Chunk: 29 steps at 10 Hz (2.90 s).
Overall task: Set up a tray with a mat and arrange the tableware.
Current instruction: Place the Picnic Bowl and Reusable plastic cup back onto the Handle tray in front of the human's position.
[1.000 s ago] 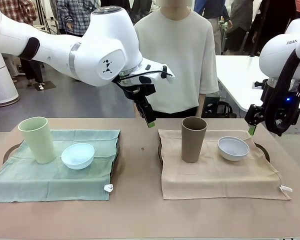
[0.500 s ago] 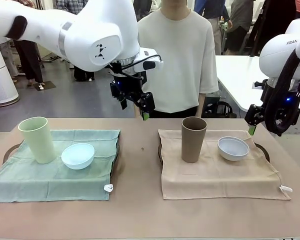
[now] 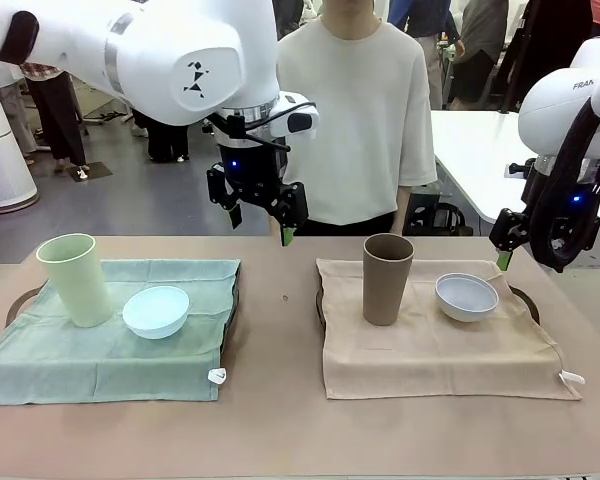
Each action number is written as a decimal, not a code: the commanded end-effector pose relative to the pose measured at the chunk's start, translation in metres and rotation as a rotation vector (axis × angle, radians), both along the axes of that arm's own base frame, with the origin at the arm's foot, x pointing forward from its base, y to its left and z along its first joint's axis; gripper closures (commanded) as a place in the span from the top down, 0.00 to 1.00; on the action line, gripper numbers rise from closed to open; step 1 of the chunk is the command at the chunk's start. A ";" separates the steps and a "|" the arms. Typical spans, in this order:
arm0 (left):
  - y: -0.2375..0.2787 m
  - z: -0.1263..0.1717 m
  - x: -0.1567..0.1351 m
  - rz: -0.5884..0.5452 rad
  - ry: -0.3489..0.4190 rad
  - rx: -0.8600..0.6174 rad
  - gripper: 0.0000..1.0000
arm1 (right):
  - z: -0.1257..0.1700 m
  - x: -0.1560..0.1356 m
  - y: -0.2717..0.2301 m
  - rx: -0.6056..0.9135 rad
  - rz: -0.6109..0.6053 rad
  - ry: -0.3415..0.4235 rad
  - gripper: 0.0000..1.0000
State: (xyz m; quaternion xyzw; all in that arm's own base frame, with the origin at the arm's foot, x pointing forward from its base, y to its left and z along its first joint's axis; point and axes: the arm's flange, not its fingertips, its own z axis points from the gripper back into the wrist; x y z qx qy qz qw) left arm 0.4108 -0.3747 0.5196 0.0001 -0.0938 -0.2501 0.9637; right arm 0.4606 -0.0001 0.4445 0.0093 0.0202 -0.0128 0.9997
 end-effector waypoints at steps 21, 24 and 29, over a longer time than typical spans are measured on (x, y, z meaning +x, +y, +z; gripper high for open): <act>0.218 0.055 0.027 0.042 0.153 -0.221 1.00 | 0.062 -0.069 -0.108 0.107 -0.175 -0.174 1.00; 0.318 0.075 0.028 0.118 0.140 -0.299 1.00 | 0.103 -0.104 -0.172 0.233 -0.218 -0.284 1.00; 0.462 0.053 0.021 0.146 0.152 -0.783 1.00 | 0.113 -0.140 -0.254 0.563 -0.279 -0.367 1.00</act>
